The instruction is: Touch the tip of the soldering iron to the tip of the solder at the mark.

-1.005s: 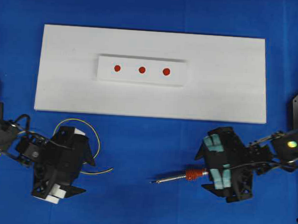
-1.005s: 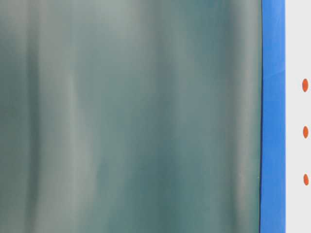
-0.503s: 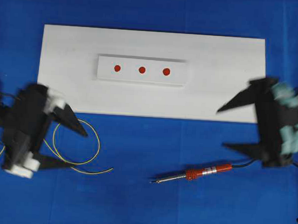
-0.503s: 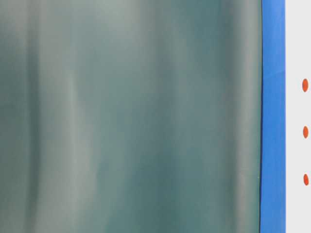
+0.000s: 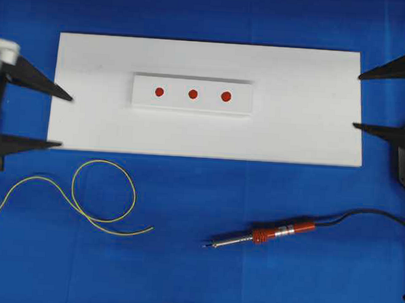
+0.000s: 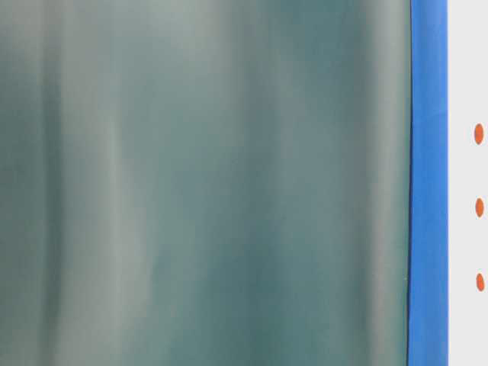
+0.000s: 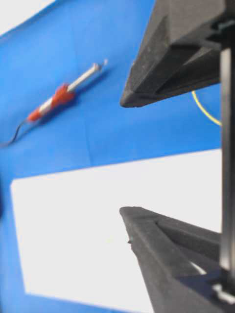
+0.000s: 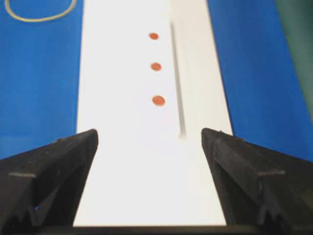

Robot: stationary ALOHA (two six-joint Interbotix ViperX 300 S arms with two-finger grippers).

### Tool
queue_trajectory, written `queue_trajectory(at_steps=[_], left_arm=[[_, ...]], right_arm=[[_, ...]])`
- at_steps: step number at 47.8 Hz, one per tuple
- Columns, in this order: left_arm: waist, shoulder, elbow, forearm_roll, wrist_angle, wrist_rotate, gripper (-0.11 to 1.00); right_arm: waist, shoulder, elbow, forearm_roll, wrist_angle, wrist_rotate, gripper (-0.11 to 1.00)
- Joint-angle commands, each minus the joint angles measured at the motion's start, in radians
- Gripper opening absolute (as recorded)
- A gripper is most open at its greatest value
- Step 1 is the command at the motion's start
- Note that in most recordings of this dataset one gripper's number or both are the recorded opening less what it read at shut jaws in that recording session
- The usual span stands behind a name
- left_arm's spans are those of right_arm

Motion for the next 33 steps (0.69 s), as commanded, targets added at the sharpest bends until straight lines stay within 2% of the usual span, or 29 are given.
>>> queue_trajectory(at_steps=[1, 10, 20, 26, 33], left_arm=[[0.026, -0.06, 0.04, 0.003, -0.005, 0.005, 0.77], [0.044, -0.195, 0.164, 0.002, -0.006, 0.002, 0.77], [0.049, -0.276, 0.261, 0.002, -0.003, -0.002, 0.77], [0.06, -0.281, 0.285, 0.002, -0.009, -0.012, 0.77], [0.064, -0.281, 0.29, 0.0, -0.009, -0.021, 0.77]], right_arm=[[-0.014, -0.037, 0.035, -0.003, -0.009, 0.005, 0.8], [-0.02, -0.072, 0.137, 0.005, -0.121, 0.037, 0.74], [-0.061, -0.028, 0.235, 0.005, -0.27, 0.086, 0.72], [-0.101, 0.002, 0.256, 0.006, -0.327, 0.124, 0.72], [-0.133, 0.034, 0.282, 0.008, -0.393, 0.135, 0.72]])
